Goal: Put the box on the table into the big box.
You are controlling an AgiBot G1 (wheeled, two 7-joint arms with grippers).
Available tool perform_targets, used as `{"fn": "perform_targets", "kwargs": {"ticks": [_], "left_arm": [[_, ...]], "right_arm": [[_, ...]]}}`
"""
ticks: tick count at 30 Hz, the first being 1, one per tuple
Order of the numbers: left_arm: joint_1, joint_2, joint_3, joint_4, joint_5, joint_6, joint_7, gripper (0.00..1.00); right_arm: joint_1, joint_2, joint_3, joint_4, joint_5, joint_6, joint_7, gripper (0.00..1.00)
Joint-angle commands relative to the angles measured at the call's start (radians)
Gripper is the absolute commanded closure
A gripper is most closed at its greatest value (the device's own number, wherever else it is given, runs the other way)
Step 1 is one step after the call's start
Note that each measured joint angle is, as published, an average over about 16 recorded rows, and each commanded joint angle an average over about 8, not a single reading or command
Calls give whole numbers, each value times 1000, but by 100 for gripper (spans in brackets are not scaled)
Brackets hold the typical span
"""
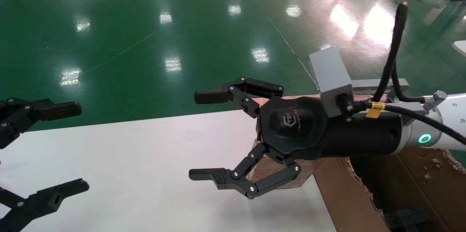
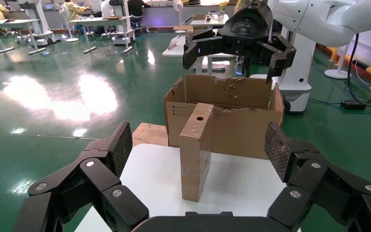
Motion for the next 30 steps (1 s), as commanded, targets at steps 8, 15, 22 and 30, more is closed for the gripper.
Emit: {"fn": "perform_targets", "kwargs": {"ticks": [8, 15, 22, 30], "left_arm": [[0, 0, 0, 0, 0, 0, 0, 0], [0, 0, 0, 0, 0, 0, 0, 34], [0, 0, 0, 0, 0, 0, 0, 100], [0, 0, 0, 0, 0, 0, 0, 100]], "right_arm": [[-1, 0, 1, 0, 0, 0, 0, 0], [2, 6, -4, -1, -11, -4, 5, 0], [35, 41, -22, -23, -54, -40, 16, 0], [105, 84, -66, -99, -106, -91, -47, 0]]}}
